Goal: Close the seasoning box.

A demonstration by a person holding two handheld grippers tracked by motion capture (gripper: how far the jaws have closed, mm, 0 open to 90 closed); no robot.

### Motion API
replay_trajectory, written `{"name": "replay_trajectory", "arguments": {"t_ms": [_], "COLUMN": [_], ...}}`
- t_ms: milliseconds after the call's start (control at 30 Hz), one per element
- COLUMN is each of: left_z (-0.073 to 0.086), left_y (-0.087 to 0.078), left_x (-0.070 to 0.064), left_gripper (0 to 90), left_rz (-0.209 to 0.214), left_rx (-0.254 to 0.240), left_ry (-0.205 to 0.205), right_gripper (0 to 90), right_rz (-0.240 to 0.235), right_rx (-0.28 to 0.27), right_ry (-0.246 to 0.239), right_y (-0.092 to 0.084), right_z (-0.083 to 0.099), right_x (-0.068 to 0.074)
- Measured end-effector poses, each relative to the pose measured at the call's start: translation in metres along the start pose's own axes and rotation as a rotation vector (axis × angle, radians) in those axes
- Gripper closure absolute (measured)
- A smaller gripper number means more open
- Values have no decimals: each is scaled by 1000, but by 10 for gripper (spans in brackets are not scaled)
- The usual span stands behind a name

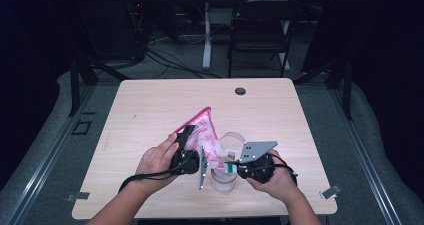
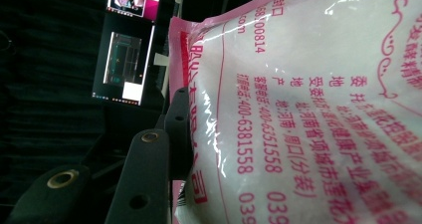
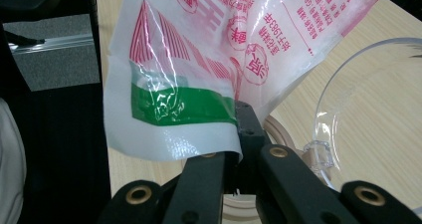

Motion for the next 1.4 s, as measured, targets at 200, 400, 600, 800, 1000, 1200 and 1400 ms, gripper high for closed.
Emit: {"name": "replay_trajectory", "arguments": {"t_ms": [200,400,600,800,1000,1200,1400], "left_z": [0,0,-1,-2,-2,-4,-4], "left_y": [-1,-1,-2,-3,-3,-4,-4], "left_x": [0,2,3,4,4,4,4], "left_gripper": [627,627,628,627,628,628,628], "left_rz": [-1,-2,-9,-11,-13,-13,-18], "left_rx": [0,-1,-6,-7,-9,-14,-12], "left_ry": [2,-6,-1,0,2,10,13], "right_gripper": [900,900,900,900,900,900,900], "right_rz": [0,-2,0,0,0,-8,-3], "right_rx": [-2,-6,-6,-8,-2,-7,6], "right_ry": [4,9,7,8,3,10,7], "right_y": [0,1,0,0,-1,0,2], "right_z": [0,0,0,0,0,1,3], "right_x": [0,0,0,0,0,0,-1]}}
Point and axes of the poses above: each handheld gripper's, and its own axes: y roughly forward along the jaws, z roughly out of its underside, x roughly to its left, the point moved 9 cm from there along y, roughly forward along the jaws, and after that the axes turned 2 degrees about x, right-handed, at the moved point
